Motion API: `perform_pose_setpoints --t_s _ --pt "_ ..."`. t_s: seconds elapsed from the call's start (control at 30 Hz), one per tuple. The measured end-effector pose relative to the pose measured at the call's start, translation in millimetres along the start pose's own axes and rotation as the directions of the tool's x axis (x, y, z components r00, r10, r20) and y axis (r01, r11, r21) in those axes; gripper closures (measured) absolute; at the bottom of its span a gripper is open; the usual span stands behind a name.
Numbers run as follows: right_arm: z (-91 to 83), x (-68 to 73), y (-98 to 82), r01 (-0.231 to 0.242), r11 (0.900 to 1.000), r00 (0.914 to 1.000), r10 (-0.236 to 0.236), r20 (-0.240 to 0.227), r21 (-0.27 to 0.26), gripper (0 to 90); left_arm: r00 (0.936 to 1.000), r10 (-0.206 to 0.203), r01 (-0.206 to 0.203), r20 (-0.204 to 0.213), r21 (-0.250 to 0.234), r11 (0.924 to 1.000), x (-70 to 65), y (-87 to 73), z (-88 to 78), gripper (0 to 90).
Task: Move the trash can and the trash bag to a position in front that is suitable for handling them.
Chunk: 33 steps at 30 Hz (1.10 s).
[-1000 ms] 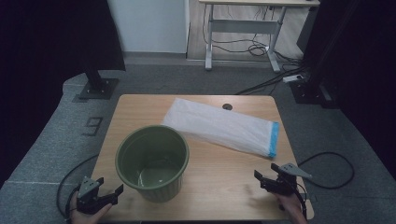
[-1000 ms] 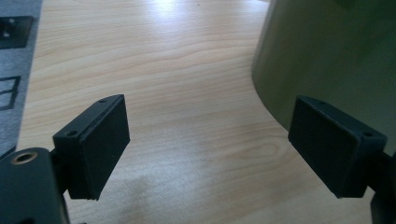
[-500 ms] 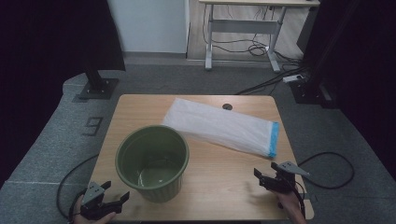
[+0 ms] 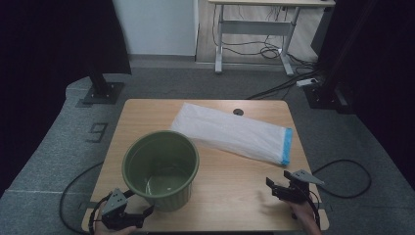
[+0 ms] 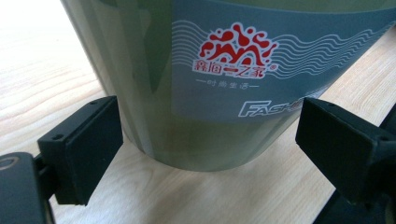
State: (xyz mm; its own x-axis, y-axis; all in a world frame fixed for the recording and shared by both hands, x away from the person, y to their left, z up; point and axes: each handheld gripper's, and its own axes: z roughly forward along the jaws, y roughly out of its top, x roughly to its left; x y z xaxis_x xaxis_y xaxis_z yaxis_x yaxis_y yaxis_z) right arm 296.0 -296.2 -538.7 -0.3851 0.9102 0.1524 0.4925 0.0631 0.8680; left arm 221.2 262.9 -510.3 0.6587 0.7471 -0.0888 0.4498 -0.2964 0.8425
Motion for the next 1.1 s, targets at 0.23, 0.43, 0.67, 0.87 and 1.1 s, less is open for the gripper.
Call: perform_pose_setpoints --t_s 0.23,0.43,0.67,0.87,1.1 --pt "0.7 -2.1 1.0 -0.002 1.0 0.9999 0.002 0.015 -0.006 13.3 0.9985 0.035 -0.036 0.042 0.014 0.9993 4.0 17.3 19.8 6.7" --pt "2.8 -1.8 1.3 -0.003 1.0 0.9998 0.003 0.018 -0.003 13.4 0.9961 0.048 -0.048 0.075 0.004 0.9988 9.4 35.4 39.9 6.9" --pt "5.0 0.2 0.6 0.012 1.0 0.9998 -0.012 0.017 0.005 13.4 0.9941 0.066 -0.065 0.086 -0.016 0.9978 11.5 55.9 66.8 9.0" --pt "1.0 1.6 -0.5 0.025 1.0 0.9996 -0.025 0.014 0.001 13.5 0.9924 0.088 -0.087 0.086 -0.017 0.9961 5.9 76.8 88.5 8.7" --pt "-2.8 1.0 -1.6 0.032 0.999 0.9993 -0.032 0.017 0.004 13.5 0.9896 0.082 -0.08 0.119 -0.019 0.9966 4.0 89.0 103.9 8.9"
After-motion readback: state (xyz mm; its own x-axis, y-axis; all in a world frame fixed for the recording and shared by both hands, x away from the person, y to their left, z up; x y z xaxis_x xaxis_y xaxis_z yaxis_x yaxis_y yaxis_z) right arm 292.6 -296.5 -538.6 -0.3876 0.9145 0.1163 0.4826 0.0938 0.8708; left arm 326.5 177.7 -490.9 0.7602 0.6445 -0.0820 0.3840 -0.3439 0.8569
